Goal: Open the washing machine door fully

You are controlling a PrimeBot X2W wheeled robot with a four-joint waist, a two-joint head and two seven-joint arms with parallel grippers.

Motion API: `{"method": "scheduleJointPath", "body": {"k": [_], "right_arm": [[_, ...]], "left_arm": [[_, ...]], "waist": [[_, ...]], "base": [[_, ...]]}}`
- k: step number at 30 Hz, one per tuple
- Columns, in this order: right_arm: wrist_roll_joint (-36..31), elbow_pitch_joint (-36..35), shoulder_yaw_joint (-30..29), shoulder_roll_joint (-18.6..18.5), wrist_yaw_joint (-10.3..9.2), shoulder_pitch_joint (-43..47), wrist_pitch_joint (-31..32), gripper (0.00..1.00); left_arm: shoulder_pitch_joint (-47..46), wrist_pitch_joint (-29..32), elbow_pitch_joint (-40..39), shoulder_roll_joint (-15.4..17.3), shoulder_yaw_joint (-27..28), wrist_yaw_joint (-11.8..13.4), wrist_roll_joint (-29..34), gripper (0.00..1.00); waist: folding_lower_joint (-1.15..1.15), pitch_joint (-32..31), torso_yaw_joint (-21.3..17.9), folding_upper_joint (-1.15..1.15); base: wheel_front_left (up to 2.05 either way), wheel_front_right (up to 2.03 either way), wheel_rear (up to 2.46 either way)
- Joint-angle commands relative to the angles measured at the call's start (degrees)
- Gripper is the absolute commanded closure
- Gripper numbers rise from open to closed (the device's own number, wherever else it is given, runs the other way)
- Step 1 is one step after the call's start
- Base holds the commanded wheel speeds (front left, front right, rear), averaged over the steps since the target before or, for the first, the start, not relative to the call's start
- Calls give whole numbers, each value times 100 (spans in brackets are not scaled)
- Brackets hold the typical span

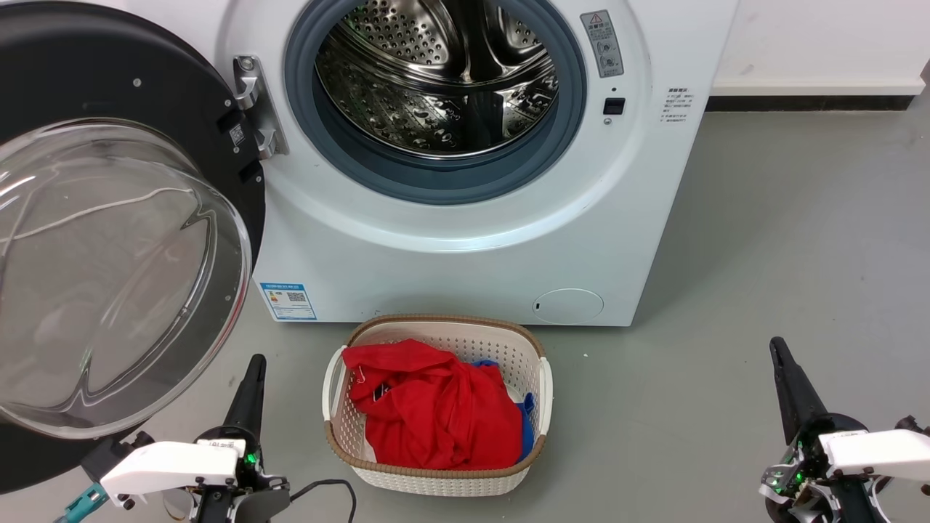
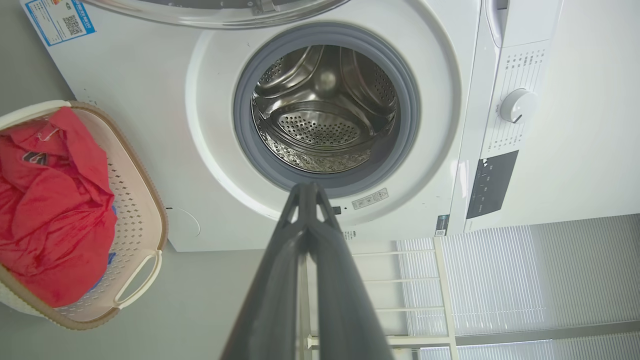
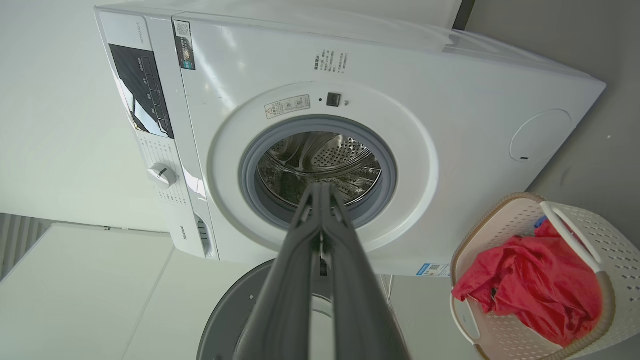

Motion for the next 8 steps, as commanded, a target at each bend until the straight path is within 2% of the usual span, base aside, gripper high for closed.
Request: {"method": "scheduleJointPath", "body": {"k": [1,8], "right_arm": [[118,19,-18,-11,0,-141,35,100],[398,79,-38,-1,0,-202,119,100]], "left_arm": [[-95,42,4,20,30,-42,-123,100],[-142,117,39,16,67,-62,-437,100]], "waist": [[0,0,-2,0],[0,-2,-11,0]], "base": [[0,0,0],[0,0,0]]}}
